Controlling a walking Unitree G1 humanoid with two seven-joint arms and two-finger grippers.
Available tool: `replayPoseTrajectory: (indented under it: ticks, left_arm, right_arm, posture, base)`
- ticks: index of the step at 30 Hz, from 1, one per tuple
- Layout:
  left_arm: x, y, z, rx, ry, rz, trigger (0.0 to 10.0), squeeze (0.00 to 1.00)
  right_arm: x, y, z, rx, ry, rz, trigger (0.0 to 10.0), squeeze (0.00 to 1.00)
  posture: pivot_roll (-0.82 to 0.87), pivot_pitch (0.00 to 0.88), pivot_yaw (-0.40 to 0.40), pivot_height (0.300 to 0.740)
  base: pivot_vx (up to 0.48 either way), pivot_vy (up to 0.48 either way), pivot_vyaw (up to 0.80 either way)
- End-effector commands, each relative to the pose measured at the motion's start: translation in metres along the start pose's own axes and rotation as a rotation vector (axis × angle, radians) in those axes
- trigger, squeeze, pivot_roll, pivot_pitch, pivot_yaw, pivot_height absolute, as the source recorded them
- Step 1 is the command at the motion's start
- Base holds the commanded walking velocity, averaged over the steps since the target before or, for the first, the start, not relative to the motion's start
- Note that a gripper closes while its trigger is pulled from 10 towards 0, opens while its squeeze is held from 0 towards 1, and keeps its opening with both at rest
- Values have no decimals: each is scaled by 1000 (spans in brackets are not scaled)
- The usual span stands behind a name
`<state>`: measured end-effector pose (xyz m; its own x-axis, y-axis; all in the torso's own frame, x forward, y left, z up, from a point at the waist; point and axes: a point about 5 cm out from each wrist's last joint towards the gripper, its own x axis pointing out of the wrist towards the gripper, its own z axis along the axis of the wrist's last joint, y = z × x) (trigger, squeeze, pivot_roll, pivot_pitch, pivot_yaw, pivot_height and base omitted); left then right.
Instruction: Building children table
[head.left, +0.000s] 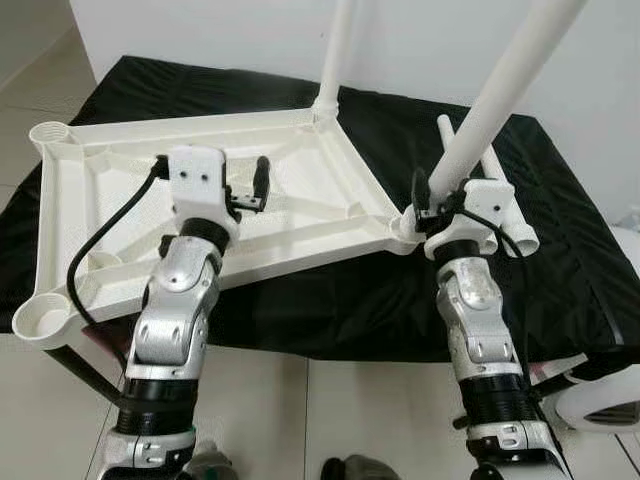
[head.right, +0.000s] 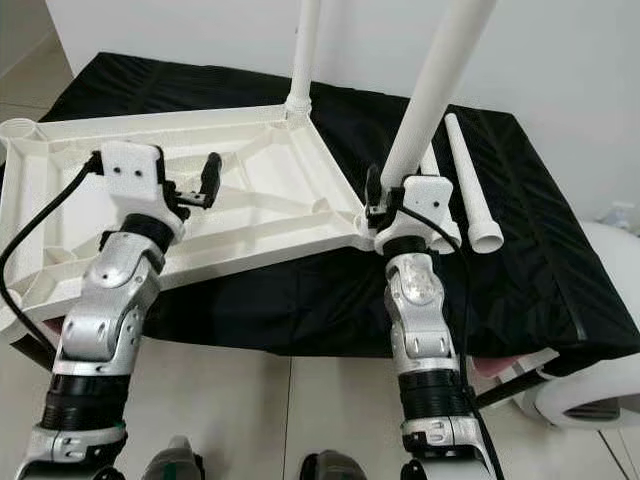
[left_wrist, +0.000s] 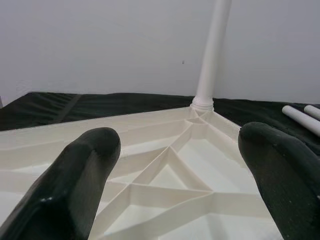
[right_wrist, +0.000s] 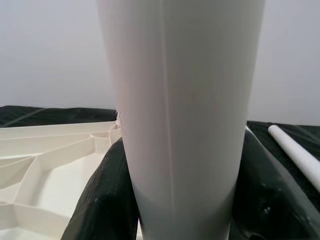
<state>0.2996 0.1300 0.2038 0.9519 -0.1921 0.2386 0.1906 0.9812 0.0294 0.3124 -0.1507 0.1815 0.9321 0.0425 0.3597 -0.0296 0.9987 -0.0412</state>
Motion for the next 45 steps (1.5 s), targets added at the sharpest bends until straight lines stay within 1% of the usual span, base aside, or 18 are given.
replayPoseTrajectory:
  ticks: [1,2,4,7,14,15,21,26,33,37,45]
  left_arm:
    - [-7,7,1,-4,4,66,10000,0]
    - [-7,7,1,-4,4,66,10000,0]
    - [-8,8,0,-39,10,75,10000,0]
    - [-9,7,0,-56,9,80,10000,0]
    - [-11,8,1,-48,10,84,10000,0]
    - [-12,10,2,-46,10,87,10000,0]
    - [-12,13,2,-42,10,95,10000,0]
    - [-12,11,3,-44,15,91,10000,0]
    - [-12,10,3,-43,19,78,10000,0]
    - [-12,9,2,-43,19,74,10000,0]
    - [-11,9,3,-40,14,65,10000,0]
  right_arm:
    - [0,-1,4,4,-9,1,10000,0]
    - [0,-1,4,4,-9,1,10000,0]
    - [2,1,4,8,-8,2,10000,0]
    - [2,3,3,12,-5,7,10000,0]
    - [2,6,3,17,-2,22,10000,0]
    - [2,7,3,18,0,27,10000,0]
    - [2,6,4,16,0,27,10000,0]
    - [-2,4,4,20,5,26,10000,0]
    - [-4,1,4,20,10,13,10000,0]
    - [-9,0,-1,19,31,17,10000,0]
    - [-10,1,-1,15,37,20,10000,0]
  posture:
    - [86,24,-89,740]
    - [86,24,-89,740]
    - [93,22,-90,740]
    - [95,24,-91,740]
    - [100,26,-92,740]
    - [101,24,-94,740]
    - [98,24,-95,740]
    - [95,23,-91,740]
    - [92,19,-89,740]
    - [92,13,-89,740]
    - [88,9,-88,740]
  base:
    - [0,0,0]
    - [0,0,0]
    - [0,0,0]
    - [0,0,0]
    - [0,0,0]
    - [0,0,0]
    - [0,0,0]
    - [0,0,0]
    - [0,0,0]
    - [0,0,0]
    - [0,0,0]
